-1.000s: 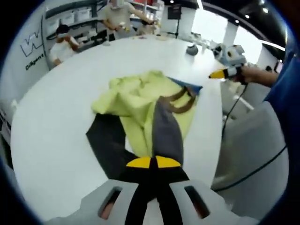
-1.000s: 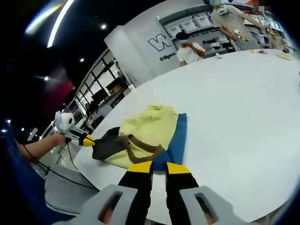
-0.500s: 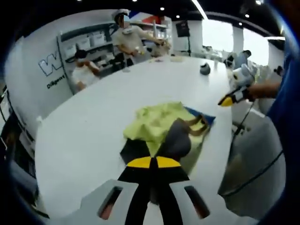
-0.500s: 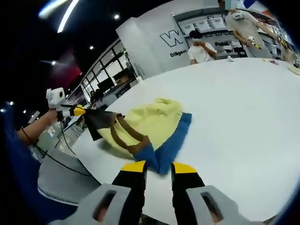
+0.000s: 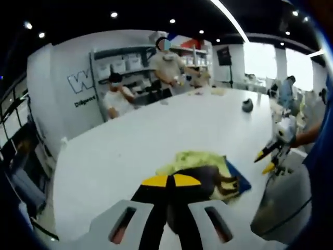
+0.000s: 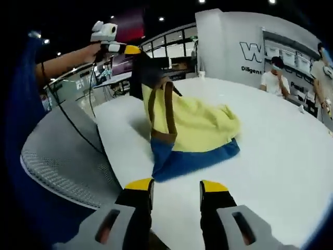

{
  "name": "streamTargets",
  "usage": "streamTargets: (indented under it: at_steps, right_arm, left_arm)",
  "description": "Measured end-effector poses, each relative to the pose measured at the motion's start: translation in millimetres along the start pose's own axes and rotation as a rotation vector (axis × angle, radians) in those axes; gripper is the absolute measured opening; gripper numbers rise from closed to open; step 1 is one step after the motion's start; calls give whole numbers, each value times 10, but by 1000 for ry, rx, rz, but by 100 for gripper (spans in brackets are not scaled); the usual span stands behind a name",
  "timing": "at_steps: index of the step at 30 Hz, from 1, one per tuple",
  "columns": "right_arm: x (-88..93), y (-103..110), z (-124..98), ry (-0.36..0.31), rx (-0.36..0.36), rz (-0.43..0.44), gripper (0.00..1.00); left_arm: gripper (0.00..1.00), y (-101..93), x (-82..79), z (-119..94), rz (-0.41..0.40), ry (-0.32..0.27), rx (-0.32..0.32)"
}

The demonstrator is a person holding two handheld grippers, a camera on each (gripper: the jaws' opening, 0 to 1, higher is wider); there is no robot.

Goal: Fold the garment on the visible template until the final outline fits inside the template.

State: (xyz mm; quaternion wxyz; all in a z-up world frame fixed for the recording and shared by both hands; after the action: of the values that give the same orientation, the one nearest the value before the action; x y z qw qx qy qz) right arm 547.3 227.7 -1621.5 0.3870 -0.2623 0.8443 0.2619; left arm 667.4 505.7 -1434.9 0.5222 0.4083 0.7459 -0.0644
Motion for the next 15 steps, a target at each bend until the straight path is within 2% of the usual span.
streamTargets:
  at_steps: [5, 6, 8, 10, 11, 15]
  right_arm:
    - [-6, 104, 108, -3, -12, -19, 37]
    - [-26, 174, 169, -6, -15, -41, 37]
    - [-37, 208, 203, -14, -6, -47, 38]
    - [-60, 184, 220, -37, 12, -40, 39]
    - [-90, 188, 220, -56, 22, -35, 39]
    - [-171, 203, 202, -96, 49, -32, 41]
  left_arm:
    - [0, -15, -435, 60, 23, -38, 3]
    - [0, -4, -471, 69, 24, -43, 2]
    - [0, -5, -701, 89, 9, -93, 7]
    - [0, 2, -943, 108, -48, -147, 17]
    - [0, 17, -981, 112, -52, -153, 12]
    - [0, 61, -1366, 121, -26, -166, -19]
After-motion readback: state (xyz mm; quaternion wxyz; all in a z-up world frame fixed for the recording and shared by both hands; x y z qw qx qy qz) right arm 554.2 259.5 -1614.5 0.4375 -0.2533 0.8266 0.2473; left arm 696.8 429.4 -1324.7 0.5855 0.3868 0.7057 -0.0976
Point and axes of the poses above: the point that each gripper's makers call its tool centre point, and the gripper's own axes: z roughly forward along the fingers, y roughly to its left, x roughly out of its underside, the point moved 3 cm from there along -z, roughly backward along the fingers, and after that the axes turned 13 degrees about z, right-handed, at the moved point
